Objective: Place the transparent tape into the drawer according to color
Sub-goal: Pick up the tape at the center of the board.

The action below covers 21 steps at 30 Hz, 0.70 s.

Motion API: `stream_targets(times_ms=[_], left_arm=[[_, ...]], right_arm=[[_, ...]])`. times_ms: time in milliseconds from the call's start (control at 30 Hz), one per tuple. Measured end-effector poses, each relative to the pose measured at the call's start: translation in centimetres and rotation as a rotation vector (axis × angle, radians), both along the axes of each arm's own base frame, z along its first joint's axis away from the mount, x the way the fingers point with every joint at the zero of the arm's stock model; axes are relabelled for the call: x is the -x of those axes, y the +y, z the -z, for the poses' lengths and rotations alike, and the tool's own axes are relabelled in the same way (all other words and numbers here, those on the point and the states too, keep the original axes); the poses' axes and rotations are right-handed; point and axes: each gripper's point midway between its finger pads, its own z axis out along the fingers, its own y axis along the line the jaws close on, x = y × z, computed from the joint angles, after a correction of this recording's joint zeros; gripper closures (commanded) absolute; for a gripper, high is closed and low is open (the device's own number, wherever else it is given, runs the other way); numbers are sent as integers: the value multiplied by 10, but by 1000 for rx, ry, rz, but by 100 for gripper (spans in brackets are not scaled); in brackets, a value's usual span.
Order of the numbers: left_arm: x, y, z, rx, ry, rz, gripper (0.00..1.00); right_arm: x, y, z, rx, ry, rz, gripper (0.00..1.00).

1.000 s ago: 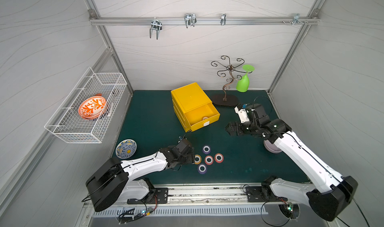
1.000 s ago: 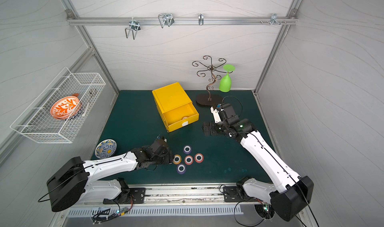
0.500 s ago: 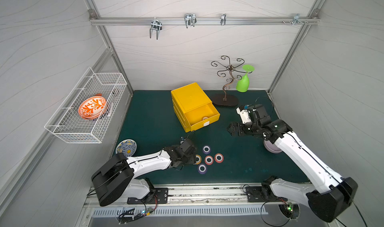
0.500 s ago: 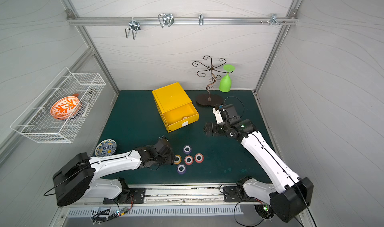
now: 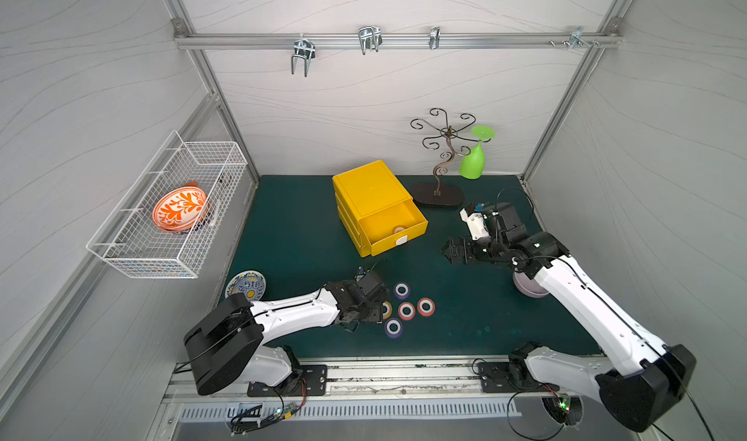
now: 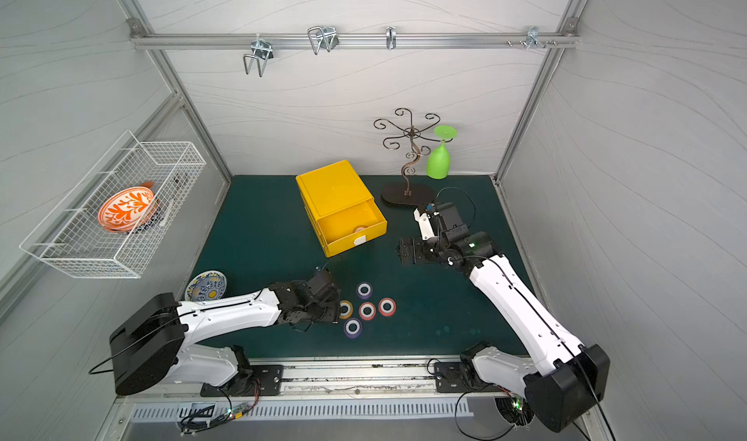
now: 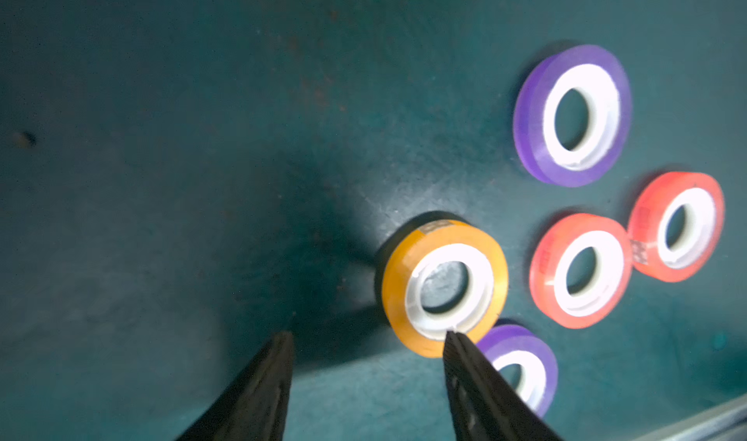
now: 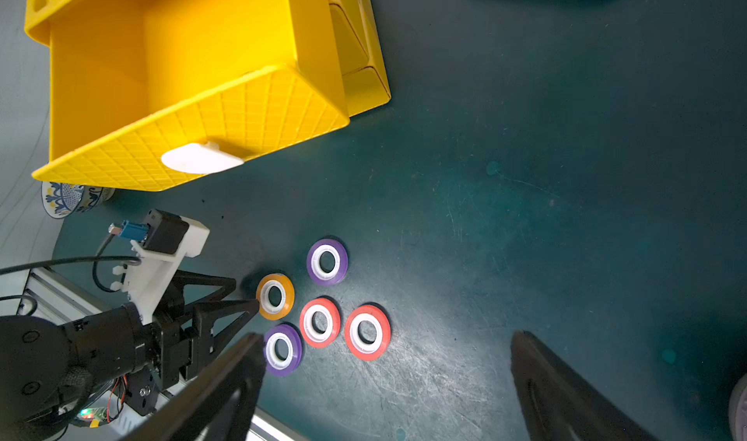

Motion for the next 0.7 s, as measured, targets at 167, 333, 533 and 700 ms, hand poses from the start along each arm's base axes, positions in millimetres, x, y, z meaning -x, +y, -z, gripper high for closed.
stream_targets(times_ms=[167,333,533,700], left_arm=[[-6,-4,-1,-32,-17,6,37],[-8,-9,3,-55,-15,19,37],[-8,-14,7,-90,-7,42,38],[-8,-11,8,-123,2,48,41]], right_arm=[[1,0,1,1,3,0,1],[1,0,1,2,1,0,1],[2,-1,1,1,-1,0,1],[2,-1,1,2,-3,-3,1]])
